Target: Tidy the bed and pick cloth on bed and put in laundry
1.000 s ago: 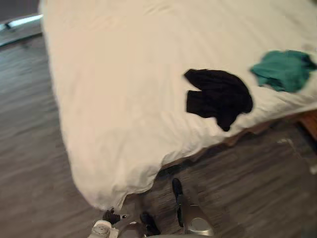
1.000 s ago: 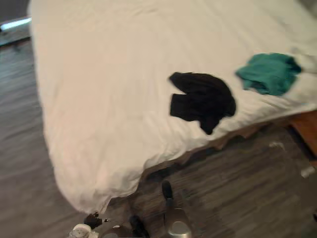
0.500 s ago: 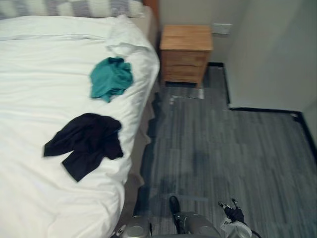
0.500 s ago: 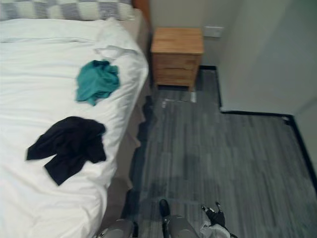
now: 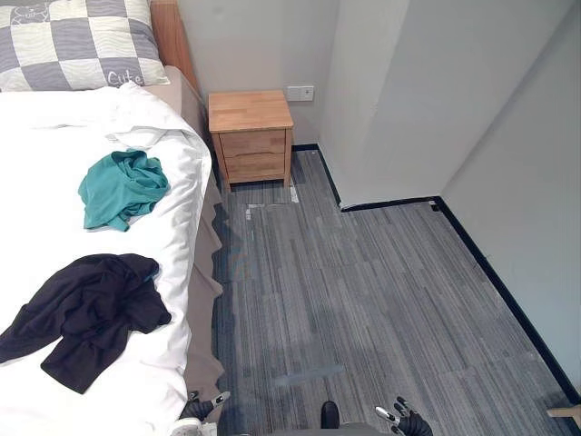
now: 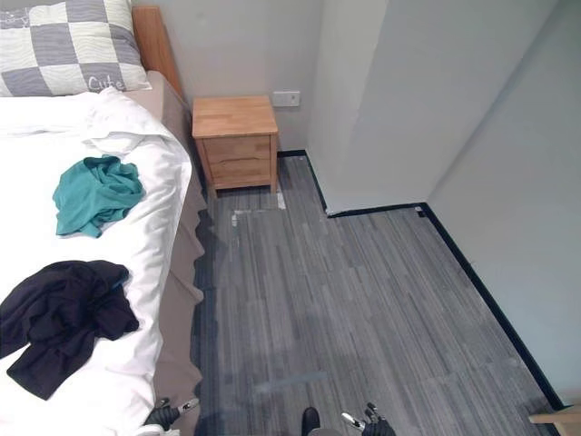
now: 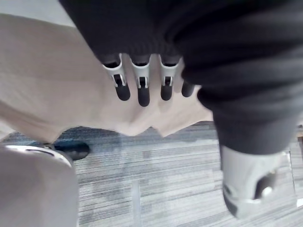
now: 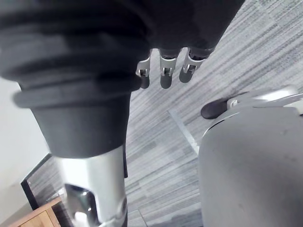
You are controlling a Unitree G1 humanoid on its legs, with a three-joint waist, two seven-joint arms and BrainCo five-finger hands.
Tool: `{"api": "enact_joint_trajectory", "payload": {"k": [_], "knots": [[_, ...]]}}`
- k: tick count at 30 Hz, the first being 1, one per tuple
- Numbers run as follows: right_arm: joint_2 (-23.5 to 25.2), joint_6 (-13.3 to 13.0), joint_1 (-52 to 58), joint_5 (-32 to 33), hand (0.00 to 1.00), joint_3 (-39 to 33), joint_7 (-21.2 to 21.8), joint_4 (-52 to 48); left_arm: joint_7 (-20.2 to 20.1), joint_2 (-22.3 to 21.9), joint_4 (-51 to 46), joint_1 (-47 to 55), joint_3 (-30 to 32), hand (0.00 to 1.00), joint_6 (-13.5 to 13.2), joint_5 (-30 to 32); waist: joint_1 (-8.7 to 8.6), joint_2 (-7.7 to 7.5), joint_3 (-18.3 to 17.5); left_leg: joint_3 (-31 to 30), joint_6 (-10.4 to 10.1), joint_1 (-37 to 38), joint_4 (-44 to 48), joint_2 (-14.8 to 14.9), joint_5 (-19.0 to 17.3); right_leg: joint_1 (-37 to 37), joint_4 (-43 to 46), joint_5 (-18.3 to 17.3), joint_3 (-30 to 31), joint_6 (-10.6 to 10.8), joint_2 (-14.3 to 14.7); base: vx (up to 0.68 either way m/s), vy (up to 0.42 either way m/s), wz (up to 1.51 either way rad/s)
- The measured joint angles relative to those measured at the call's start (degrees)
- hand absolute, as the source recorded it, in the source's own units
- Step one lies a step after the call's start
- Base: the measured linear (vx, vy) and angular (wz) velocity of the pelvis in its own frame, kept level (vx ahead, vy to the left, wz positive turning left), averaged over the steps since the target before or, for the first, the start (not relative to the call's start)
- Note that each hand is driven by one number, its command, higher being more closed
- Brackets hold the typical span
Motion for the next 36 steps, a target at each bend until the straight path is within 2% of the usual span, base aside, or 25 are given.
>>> {"api": "enact_joint_trajectory", "payload": {"k": [1, 12, 17, 18, 19, 20, 22, 23, 24, 25, 26, 28, 29, 30, 31, 32, 33, 34, 35, 36], "knots": [[-2.7, 3.9, -2.6, -4.4, 0.0, 4.4, 1.2, 3.0, 3.8, -3.4, 2.2, -3.8, 5.3, 0.0, -3.8, 0.0, 0.66, 0.52, -2.7, -1.7, -0.9, -0.6, -6.0, -2.0, 2.5, 3.8, -15.0, 10.1, -1.2, -0.6, 0.2, 0.03, -0.041, -0.15], [-2.7, 4.4, -2.5, -4.3, 0.0, 4.3, 0.8, 3.0, 3.5, -3.4, 2.3, -3.7, 5.3, 0.0, -3.8, -1.0, 0.53, 0.59, -2.6, -2.6, -0.8, -1.0, -5.9, -2.0, 2.6, 3.8, -15.0, 10.1, -2.0, -0.6, 0.0, 0.0, 0.0, 0.04], [-2.7, 6.5, -2.6, -3.9, 0.0, 4.0, -1.1, 3.0, -0.3, -3.3, 2.4, -3.2, 5.7, 0.0, -3.8, -5.2, 0.74, 1.08, -2.0, -0.8, -0.9, -0.7, -5.9, -1.7, 2.6, 3.1, -15.1, 10.5, -1.9, -0.2, 0.4, -0.01, -0.003, -0.12], [-2.7, 7.0, -2.8, -4.0, 0.0, 3.5, -1.2, 3.0, -1.6, -3.4, 2.4, -2.7, 7.0, 0.0, -3.9, -6.1, 0.81, 1.44, -1.7, 0.5, -0.9, -0.5, -5.9, -1.0, 2.6, 2.8, -15.1, 10.5, -1.9, -0.2, 0.6, -0.06, -0.025, -0.39], [-2.6, 7.8, -2.8, -4.0, 0.0, 2.2, -1.2, 3.0, -2.6, -3.4, 2.3, -2.1, 7.6, 0.0, -3.9, -7.2, 0.78, 2.18, -1.1, 1.5, -0.9, 0.1, -6.0, -0.6, 2.5, 3.1, -15.1, 8.6, -7.4, -0.7, -0.4, -0.05, -0.03, -0.43], [-2.6, 8.1, -2.7, -4.0, 0.0, 1.9, -1.2, 3.0, -2.9, -3.4, 2.2, -2.0, 7.9, 0.0, -3.9, -7.7, 0.8, 2.25, -1.2, 2.3, -1.0, 0.3, -5.9, -0.3, 2.5, 3.1, -15.1, 8.7, -9.6, -0.7, -0.5, 0.01, -0.032, -0.53], [-2.7, 8.5, -2.8, -4.6, 0.0, 1.8, -1.2, 2.9, -4.3, -3.2, 2.2, -0.7, 9.4, 0.0, -3.9, -9.3, 0.88, 2.73, -0.8, 4.7, -2.1, 1.7, -6.0, 1.1, 1.8, 3.3, -15.1, 9.5, -9.8, -1.6, 0.8, 0.04, -0.048, -0.57], [-2.9, 8.7, -2.8, -5.4, 0.0, 1.8, -1.0, 2.9, -4.3, -3.3, 2.1, -0.2, 10.2, 0.0, -4.0, -9.9, 0.87, 3.09, -0.5, 6.4, -3.3, 2.4, -5.0, 2.6, 1.1, 3.7, -15.1, 7.5, -9.5, -2.0, 2.0, 0.05, -0.052, -0.46], [-2.9, 8.7, -2.9, -6.1, 0.0, 2.0, -1.0, 2.9, -4.3, -3.3, 2.0, 0.3, 10.9, 0.0, -4.0, -10.4, 0.95, 3.31, -0.4, 7.0, -3.5, 1.4, -2.2, 3.3, 1.1, 3.8, -15.1, 6.7, -9.5, -2.4, 2.2, 0.05, -0.072, -0.51], [-3.1, 8.8, -3.1, -6.8, 0.0, 2.4, -0.7, 2.9, -4.2, -3.2, 1.0, 0.8, 11.8, 0.0, -4.1, -11.2, 1.0, 2.75, 0.0, 7.1, -4.1, -3.0, 7.9, 4.7, 1.5, 4.0, -15.0, 6.6, -9.3, -2.4, 2.4, 0.07, -0.141, -0.5], [-3.9, 8.8, -3.2, -7.0, 0.0, 2.9, -0.4, 2.7, -4.0, -3.5, -0.3, 1.0, 11.9, 0.0, -4.6, -12.0, 1.03, 3.04, 0.5, 6.8, -4.2, -7.3, 18.8, 7.0, 2.0, 5.2, -14.8, 6.2, -9.4, -2.9, 3.2, 0.1, -0.173, -0.4], [-5.4, 8.9, -3.8, -7.0, 0.0, 3.8, -0.2, 2.7, -4.2, -3.8, -1.0, 0.3, 11.9, 0.0, -5.0, -12.4, 1.02, 3.34, 2.4, 4.2, -4.9, -12.8, 31.7, 9.6, 3.5, 7.6, -14.6, 5.8, -9.2, -3.8, 3.6, 0.17, -0.1, -0.04], [-6.4, 9.2, -4.0, -6.7, 0.0, 3.8, -0.2, 2.7, -4.4, -4.5, -1.4, -0.8, 11.9, 0.0, -5.2, -12.4, 1.5, 3.38, 4.6, 1.5, -5.1, -15.7, 35.2, 7.2, 0.3, 10.1, -14.4, 5.1, -8.5, -4.6, 3.0, 0.2, 0.0, -0.01], [-7.2, 9.2, -4.6, -6.7, 0.0, 3.7, -0.1, 2.7, -5.0, -4.7, -1.9, -0.7, 11.9, 0.0, -5.2, -12.4, 1.76, 3.57, 5.2, 1.8, -4.2, -17.2, 34.0, 4.9, -1.5, 10.3, -13.0, 4.8, -8.1, -5.4, 2.1, 0.16, 0.02, -0.21], [-7.6, 9.2, -5.5, -6.8, 0.0, 2.6, 0.0, 2.7, -5.3, -4.7, -2.6, -0.1, 11.9, 0.0, -5.3, -12.5, 1.86, 3.55, 5.9, 2.9, -3.3, -18.3, 29.5, 2.3, -1.9, 10.8, -11.6, 3.9, -7.8, -5.3, 0.8, 0.13, 0.03, -0.29], [-7.6, 9.2, -5.6, -6.8, 0.0, 2.1, 0.0, 2.7, -5.3, -4.6, -2.7, 0.3, 12.0, 0.0, -5.3, -12.5, 2.01, 3.64, 6.2, 4.1, -2.7, -18.6, 26.7, 1.3, -1.5, 11.3, -11.4, 3.4, -7.5, -5.2, 0.4, 0.19, 0.055, -0.2], [-7.6, 9.3, -6.6, -6.8, 0.0, 1.8, 0.2, 2.5, -5.3, -4.6, -3.0, 1.3, 12.4, 0.0, -5.3, -12.5, 2.06, 4.23, 6.4, 6.7, -0.4, -19.5, 18.0, -0.4, 1.0, 13.0, -11.4, 2.0, -7.4, -4.4, 0.0, 0.2, 0.061, -0.03], [-7.6, 9.4, -6.4, -6.9, 0.0, 1.2, 0.3, 2.4, -5.3, -4.6, -3.1, 1.8, 12.7, 0.0, -5.3, -12.5, 2.11, 4.62, 6.4, 7.4, 0.3, -19.9, 13.5, -0.8, 2.7, 13.6, -11.6, 1.3, -7.6, -4.0, 0.1, 0.25, 0.091, 0.02], [-7.2, 9.9, -6.4, -7.8, 0.0, 0.6, 1.0, 2.4, -5.4, -4.7, -3.1, 2.9, 13.2, 0.0, -5.2, -12.5, 2.57, 5.73, 6.5, 8.2, 0.2, -20.4, 3.7, -0.6, 6.9, 15.0, -12.0, -0.3, -7.6, -3.0, 1.0, 0.24, 0.114, -0.01], [-6.9, 10.0, -6.3, -8.9, 0.0, 0.7, 1.6, 2.3, -5.5, -4.8, -3.0, 3.6, 13.7, 0.0, -5.2, -12.5, 2.98, 6.63, 6.4, 8.1, 0.4, -22.1, 0.8, 0.5, 9.8, 16.3, -12.3, -1.7, -7.4, -2.4, 2.0, 0.27, 0.132, -0.13]]}}
